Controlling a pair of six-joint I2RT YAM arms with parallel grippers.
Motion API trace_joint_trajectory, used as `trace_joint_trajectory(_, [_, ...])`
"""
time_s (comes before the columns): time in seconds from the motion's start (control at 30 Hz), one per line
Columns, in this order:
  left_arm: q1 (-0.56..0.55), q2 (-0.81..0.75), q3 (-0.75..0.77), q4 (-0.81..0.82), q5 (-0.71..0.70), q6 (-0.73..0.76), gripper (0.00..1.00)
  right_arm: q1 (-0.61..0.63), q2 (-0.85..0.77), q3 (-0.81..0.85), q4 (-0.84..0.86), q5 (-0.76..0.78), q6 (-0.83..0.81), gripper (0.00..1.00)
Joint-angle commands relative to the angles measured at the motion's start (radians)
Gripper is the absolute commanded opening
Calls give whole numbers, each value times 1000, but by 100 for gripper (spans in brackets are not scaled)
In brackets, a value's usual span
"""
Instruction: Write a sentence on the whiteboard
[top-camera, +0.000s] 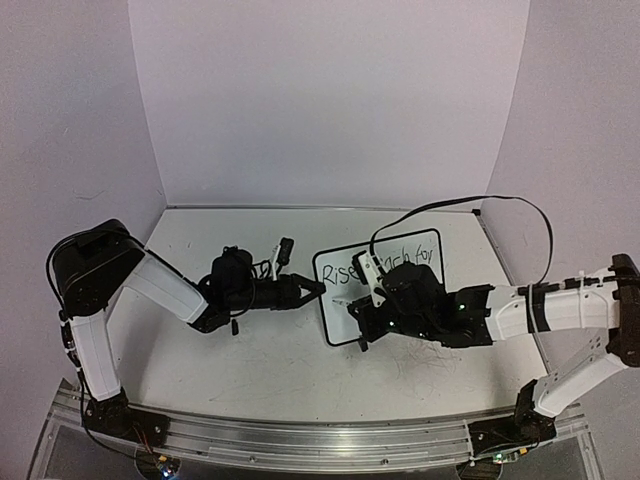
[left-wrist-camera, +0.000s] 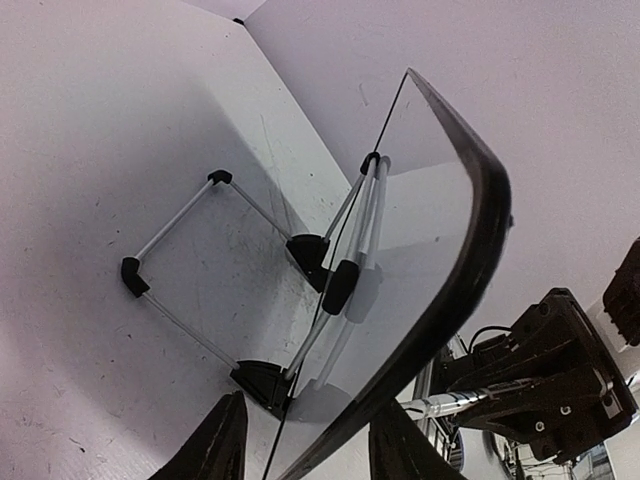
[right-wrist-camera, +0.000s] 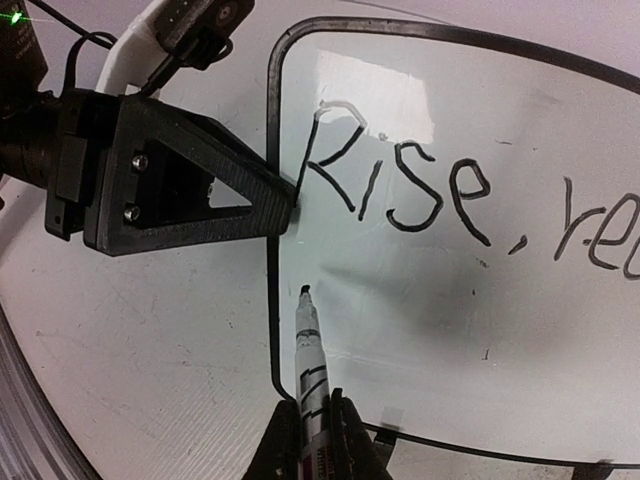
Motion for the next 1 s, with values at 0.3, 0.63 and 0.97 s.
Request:
trace_joint_trajectory(0.3, [-9,32,63,16,52,61,20,11,28,57,37,78,32,0])
trace_joint_trajectory(0.63, [-9,37,51,16,55,124,9,22,43,49,35,98,48,0])
trace_joint_trajectory(0.97, [-9,37,44,15,53,143,4,24,60,64,31,120,55,0])
